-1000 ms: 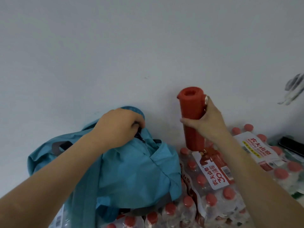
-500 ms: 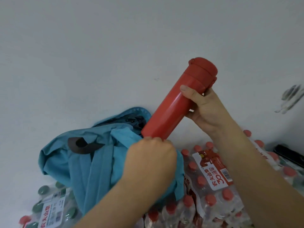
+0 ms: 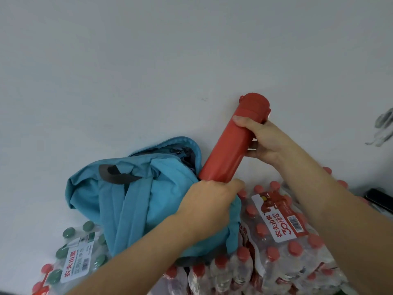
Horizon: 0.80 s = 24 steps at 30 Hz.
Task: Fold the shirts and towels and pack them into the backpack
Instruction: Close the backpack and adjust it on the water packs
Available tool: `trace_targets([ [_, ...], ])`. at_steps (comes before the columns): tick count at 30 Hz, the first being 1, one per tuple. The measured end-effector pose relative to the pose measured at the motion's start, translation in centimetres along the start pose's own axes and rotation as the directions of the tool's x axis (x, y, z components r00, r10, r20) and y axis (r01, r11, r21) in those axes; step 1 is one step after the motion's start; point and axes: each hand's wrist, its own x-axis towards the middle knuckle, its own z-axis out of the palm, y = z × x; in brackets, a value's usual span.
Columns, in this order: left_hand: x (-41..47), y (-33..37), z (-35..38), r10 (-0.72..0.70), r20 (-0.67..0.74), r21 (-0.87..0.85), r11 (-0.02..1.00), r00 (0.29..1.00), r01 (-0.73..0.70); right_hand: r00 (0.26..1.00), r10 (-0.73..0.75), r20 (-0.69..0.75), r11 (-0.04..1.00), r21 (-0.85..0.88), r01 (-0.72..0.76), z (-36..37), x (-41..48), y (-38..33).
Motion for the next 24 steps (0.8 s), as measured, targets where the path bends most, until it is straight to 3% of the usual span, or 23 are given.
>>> trace_targets([
  [4,-1.4,-0.2,-0.1,0.112,-0.015,-0.049,0.992,0.994,-0.113,0.996,-0.073,0.046,0.994,0.087,0.069,0.2,-1.4,1.0],
  [9,-3.9,-2.3,-0.3,0.212,-0.133,-0.061,0.973,0.968,-0.222,0.962,-0.223,0.156,0.972,0.115,0.206,2.2,-3.5,2.0],
  [12,-4.6,-2.2,-0.7,0.195,-0.183,-0.105,0.971,0.964,-0.216,0.913,-0.298,0.277,0.944,-0.056,0.325,3.3,-4.1,2.1],
  [17,-5.5,-2.1,-0.8,0.12,-0.118,-0.131,0.982,0.986,-0.135,0.815,-0.314,0.487,0.793,-0.338,0.507,4.2,-4.2,0.7],
  [19,-5.8,-2.4,-0.7,0.103,-0.052,-0.104,0.989,0.993,-0.108,0.778,-0.269,0.568,0.676,-0.464,0.572,4.0,-4.3,0.1],
  [22,-5.7,-2.8,-1.0,0.071,0.013,0.007,0.997,0.997,-0.071,0.762,-0.159,0.628,0.404,-0.663,0.63,3.4,-4.1,-0.2],
  [23,-5.5,-2.7,-1.1,0.051,0.019,0.04,0.998,0.999,-0.052,0.78,-0.162,0.604,0.423,-0.671,0.608,3.0,-3.8,-0.1],
  [24,-5.3,-2.5,-1.3,0.008,0.031,0.063,0.998,0.999,-0.009,0.814,-0.195,0.548,0.529,-0.639,0.557,2.6,-3.6,-0.2],
])
